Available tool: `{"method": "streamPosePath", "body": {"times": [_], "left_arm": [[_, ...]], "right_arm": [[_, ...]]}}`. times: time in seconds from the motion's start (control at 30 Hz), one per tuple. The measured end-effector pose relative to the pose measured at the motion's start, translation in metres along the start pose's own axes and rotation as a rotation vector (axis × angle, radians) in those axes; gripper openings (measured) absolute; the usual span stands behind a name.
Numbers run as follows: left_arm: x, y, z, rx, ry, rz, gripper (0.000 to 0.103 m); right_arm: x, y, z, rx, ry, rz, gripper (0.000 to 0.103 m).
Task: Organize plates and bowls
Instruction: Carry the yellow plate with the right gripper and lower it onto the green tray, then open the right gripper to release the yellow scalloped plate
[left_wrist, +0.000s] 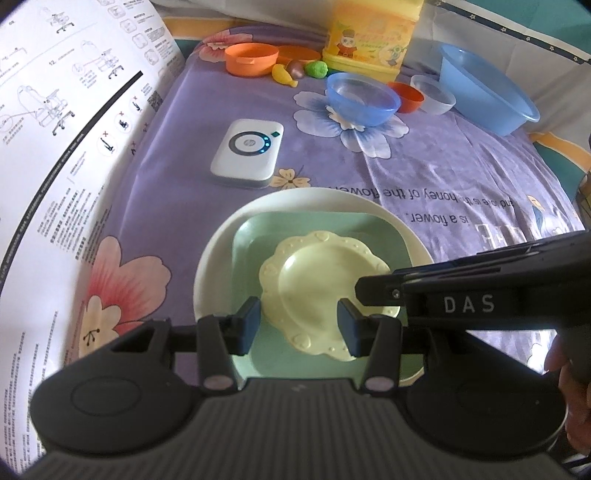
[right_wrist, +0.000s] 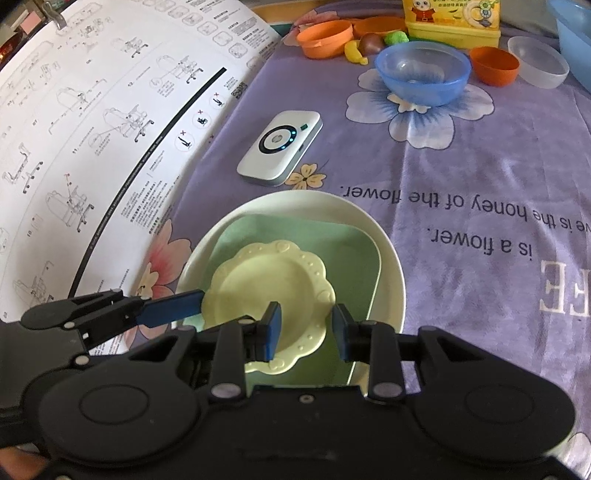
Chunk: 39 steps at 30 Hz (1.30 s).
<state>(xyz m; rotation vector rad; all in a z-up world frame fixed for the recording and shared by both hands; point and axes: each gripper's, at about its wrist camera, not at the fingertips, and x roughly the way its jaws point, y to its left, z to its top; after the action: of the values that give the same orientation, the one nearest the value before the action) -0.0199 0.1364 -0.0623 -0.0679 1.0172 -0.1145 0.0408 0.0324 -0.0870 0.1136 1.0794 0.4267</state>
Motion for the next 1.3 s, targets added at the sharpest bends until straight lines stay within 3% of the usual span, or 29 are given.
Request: {"method": "streamPosePath", "body": {"times": [0.17,0.27,0.4,0.53,0.73,1.3], "left_arm": [[0.002,0.0,0.001,-0.006,0.003,-0.001,0.05],[0.0,0.002,0.003,-0.015,-0.005,0.033,0.068],[-0.011,0.008,0.005,-0.044,-0.039,0.043,0.086],[-0.02,0.01,0.007,-0.059,-0.066,0.051,0.103],[-0.023,0.008,0.004,-0.073,-0.06,0.046,0.103],[-0.03,0.0,0.003,-0.071,-0.048,0.092,0.103]], "right_arm": [[0.0,0.002,0.001,-0.021,-0.011,-0.006,0.033],[-0.006,0.004,0.002,-0.035,-0.032,-0.01,0.048],[-0.021,0.003,0.004,-0.054,-0.094,-0.033,0.082],[-0.035,-0.001,0.004,-0.056,-0.135,-0.033,0.096],[-0.043,-0.002,-0.001,-0.06,-0.152,-0.046,0.103],[-0.062,-0.013,-0.011,-0.04,-0.191,-0.066,0.103]]}}
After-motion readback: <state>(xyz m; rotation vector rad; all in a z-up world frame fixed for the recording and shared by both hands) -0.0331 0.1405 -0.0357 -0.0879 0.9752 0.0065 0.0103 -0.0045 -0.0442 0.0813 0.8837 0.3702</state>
